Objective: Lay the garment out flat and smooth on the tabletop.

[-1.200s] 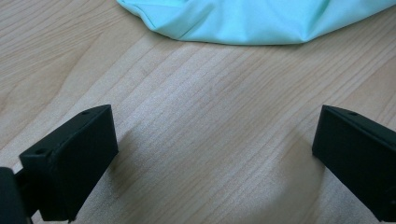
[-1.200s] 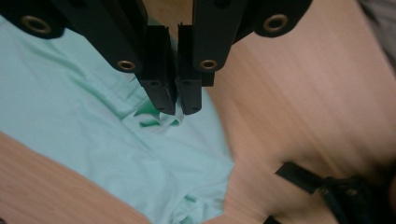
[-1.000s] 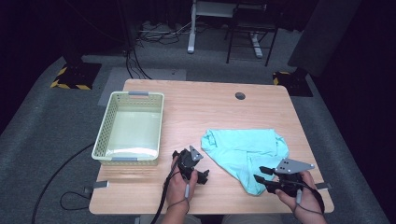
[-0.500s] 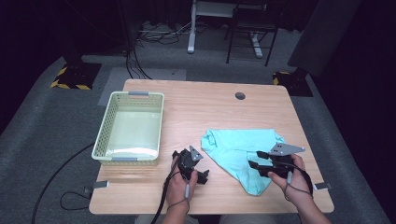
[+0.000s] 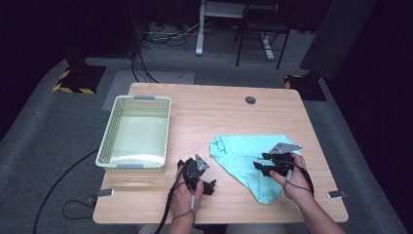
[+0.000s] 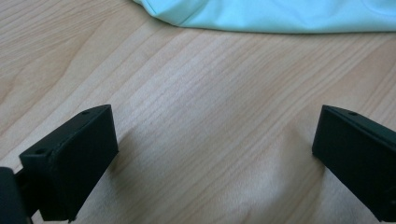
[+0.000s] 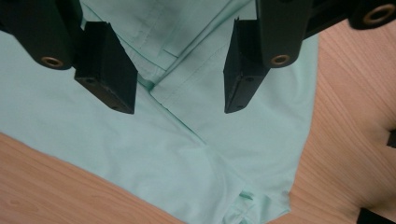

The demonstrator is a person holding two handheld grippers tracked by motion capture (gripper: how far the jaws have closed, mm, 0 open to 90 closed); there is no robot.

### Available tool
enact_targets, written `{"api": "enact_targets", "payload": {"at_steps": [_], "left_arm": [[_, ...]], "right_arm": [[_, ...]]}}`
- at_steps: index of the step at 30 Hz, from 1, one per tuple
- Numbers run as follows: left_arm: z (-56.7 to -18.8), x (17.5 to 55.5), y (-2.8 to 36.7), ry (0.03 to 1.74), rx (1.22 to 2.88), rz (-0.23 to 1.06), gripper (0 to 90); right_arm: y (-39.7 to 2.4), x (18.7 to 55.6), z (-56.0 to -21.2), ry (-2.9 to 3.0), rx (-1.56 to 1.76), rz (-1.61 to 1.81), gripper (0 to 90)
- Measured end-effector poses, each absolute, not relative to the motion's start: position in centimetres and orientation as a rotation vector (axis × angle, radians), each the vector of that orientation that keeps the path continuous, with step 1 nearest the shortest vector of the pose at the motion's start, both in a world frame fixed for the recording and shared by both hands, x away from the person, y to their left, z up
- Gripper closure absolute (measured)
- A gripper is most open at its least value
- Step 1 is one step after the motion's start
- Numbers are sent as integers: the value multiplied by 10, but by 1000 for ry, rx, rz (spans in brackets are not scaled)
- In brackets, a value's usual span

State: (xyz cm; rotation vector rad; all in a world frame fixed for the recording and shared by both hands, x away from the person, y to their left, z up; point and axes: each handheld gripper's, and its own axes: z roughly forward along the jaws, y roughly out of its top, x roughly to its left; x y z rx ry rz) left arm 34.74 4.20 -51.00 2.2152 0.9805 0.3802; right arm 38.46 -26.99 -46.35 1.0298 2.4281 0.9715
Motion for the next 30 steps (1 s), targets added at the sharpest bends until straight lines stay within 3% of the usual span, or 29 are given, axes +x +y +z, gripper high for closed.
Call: {"api": "enact_targets", "payload": {"at_steps": [13, 16, 23, 30], "left_arm": [[-510, 342, 60, 969, 2220, 377, 1], [-510, 342, 61, 970, 2219, 375, 1], [-510, 342, 61, 970, 2220, 377, 1], [-510, 342, 61, 971, 2220, 376, 1]], "right_arm": [[-257, 397, -486, 2481, 1069, 951, 500], [-256, 398, -492, 2474, 1059, 943, 548], [-257, 393, -488, 2474, 998, 919, 877], [-258, 386, -477, 2462, 979, 973, 887]]}}
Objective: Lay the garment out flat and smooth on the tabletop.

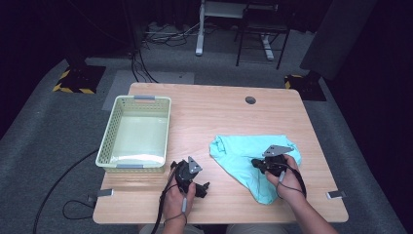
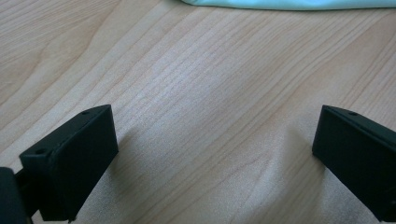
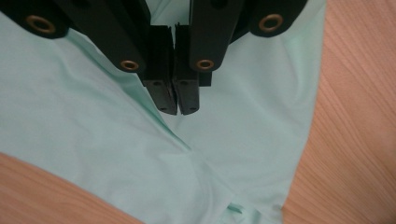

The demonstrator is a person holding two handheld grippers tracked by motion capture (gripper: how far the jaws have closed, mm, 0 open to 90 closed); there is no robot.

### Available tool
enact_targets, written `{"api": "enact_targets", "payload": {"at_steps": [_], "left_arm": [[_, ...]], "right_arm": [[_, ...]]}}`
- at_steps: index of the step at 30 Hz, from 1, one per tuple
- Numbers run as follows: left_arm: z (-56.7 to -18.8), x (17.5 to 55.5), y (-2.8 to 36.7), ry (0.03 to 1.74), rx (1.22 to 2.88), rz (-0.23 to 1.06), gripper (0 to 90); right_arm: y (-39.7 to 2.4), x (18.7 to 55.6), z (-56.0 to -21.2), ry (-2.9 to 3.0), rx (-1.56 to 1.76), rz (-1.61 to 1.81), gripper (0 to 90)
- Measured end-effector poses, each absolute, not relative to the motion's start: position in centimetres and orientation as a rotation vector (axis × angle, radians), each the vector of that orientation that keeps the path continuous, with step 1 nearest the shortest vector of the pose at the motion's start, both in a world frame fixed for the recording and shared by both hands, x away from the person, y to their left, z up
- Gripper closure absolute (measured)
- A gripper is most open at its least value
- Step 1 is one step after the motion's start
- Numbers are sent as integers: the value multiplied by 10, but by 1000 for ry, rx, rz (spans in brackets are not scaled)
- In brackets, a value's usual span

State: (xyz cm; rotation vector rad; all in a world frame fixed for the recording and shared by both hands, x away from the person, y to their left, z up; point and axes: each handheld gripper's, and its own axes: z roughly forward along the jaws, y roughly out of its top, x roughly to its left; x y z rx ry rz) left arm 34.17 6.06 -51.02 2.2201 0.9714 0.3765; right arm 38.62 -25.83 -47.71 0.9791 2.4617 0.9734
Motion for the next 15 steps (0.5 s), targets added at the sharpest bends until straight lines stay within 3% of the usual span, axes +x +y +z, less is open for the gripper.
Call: {"api": "enact_targets", "payload": {"at_steps": [15], "left_arm": [[-510, 342, 61, 970, 2220, 377, 1]], "right_arm": [[-243, 357, -432, 2437, 811, 1109, 889]]}}
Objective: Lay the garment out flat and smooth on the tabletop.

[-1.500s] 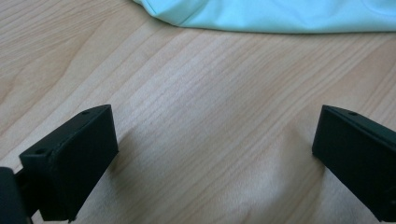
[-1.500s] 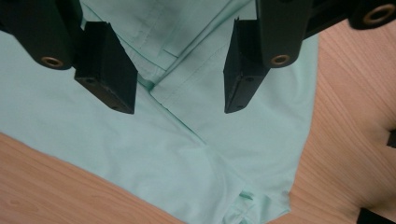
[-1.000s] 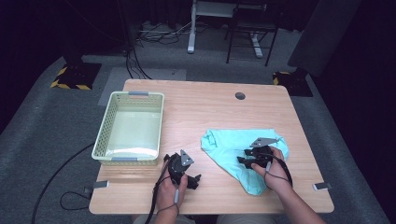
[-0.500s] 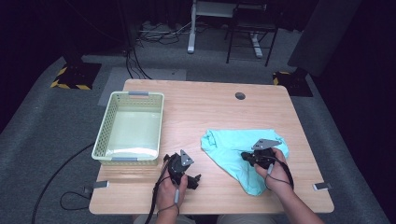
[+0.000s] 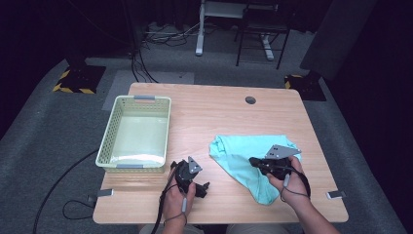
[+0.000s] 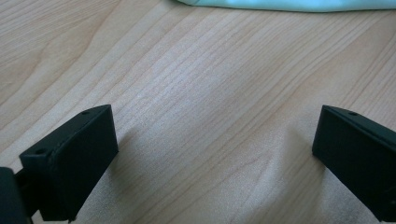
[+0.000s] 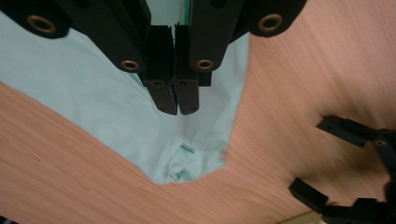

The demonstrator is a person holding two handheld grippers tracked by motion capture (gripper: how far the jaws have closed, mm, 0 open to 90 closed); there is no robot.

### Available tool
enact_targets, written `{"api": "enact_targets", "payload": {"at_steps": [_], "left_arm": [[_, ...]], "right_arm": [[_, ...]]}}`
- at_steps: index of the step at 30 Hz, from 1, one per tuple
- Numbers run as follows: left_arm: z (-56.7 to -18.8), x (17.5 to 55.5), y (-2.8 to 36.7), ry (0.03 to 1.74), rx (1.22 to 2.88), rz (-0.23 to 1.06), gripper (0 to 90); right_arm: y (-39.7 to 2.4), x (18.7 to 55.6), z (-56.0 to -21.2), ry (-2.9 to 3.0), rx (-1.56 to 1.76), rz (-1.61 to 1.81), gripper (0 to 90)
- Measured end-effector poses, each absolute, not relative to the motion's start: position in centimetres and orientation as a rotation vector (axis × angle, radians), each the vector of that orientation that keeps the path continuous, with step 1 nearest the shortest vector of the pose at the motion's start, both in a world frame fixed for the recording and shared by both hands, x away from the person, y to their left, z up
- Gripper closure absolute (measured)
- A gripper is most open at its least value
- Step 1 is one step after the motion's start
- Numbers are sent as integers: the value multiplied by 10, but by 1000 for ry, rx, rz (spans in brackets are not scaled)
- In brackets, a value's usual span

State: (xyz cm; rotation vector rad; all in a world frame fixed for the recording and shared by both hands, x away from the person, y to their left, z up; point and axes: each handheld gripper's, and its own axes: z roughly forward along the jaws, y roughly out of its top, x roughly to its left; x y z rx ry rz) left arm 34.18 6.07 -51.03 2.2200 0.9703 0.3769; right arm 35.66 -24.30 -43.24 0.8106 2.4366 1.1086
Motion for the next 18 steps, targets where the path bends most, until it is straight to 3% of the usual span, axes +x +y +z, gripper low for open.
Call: {"api": "enact_targets", "payload": {"at_steps": [11, 13, 14, 18], "left_arm": [[-510, 341, 63, 989, 2210, 386, 1], [-510, 341, 63, 990, 2209, 386, 1], [-510, 341, 63, 990, 2209, 385, 1], [-510, 341, 63, 989, 2209, 387, 1]], "right_arm": [[-195, 319, -424, 2563, 588, 1122, 886], [-188, 310, -425, 2608, 536, 1141, 856], [-183, 303, -426, 2655, 520, 1180, 750], [-188, 301, -422, 2631, 546, 1238, 657]]}}
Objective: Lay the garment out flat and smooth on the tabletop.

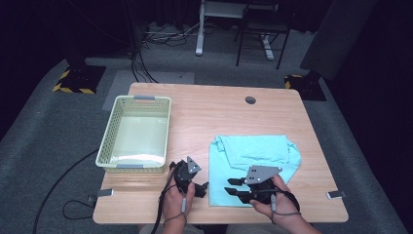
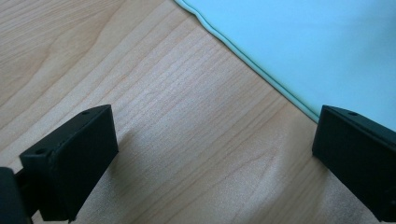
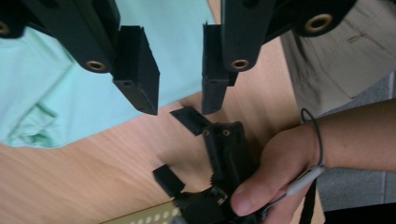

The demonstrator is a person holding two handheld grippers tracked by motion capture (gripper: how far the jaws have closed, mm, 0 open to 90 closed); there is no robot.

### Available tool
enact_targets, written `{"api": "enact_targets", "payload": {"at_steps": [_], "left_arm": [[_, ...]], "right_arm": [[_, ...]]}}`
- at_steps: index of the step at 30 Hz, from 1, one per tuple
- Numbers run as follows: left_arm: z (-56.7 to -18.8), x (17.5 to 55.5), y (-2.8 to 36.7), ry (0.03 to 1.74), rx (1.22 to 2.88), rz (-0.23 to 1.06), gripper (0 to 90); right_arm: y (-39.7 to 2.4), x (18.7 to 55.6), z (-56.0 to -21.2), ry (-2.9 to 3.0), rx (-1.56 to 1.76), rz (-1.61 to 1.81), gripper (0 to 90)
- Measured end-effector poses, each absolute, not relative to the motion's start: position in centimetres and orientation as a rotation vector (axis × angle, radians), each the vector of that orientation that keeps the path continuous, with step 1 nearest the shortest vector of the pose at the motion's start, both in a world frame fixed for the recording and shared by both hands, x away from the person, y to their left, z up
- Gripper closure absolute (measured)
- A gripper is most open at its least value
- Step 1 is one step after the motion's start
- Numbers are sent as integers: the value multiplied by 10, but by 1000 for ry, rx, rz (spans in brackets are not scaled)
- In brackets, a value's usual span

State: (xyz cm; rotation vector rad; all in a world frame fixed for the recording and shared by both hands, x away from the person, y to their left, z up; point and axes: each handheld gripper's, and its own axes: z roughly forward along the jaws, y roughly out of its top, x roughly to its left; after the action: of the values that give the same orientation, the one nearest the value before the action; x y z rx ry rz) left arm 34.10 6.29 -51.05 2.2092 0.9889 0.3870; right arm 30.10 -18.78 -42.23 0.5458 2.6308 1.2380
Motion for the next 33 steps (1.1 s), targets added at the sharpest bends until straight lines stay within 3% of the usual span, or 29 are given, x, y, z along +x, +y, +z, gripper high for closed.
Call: {"api": "enact_targets", "payload": {"at_steps": [9, 21, 33], "left_arm": [[-510, 341, 63, 988, 2211, 386, 1], [-510, 341, 63, 988, 2211, 387, 1], [-510, 341, 63, 988, 2211, 387, 1]], "right_arm": [[-224, 334, -426, 2502, 738, 1162, 600], [-271, 360, -441, 2431, 926, 1065, 589], [-292, 380, -469, 2433, 1049, 966, 587]]}}
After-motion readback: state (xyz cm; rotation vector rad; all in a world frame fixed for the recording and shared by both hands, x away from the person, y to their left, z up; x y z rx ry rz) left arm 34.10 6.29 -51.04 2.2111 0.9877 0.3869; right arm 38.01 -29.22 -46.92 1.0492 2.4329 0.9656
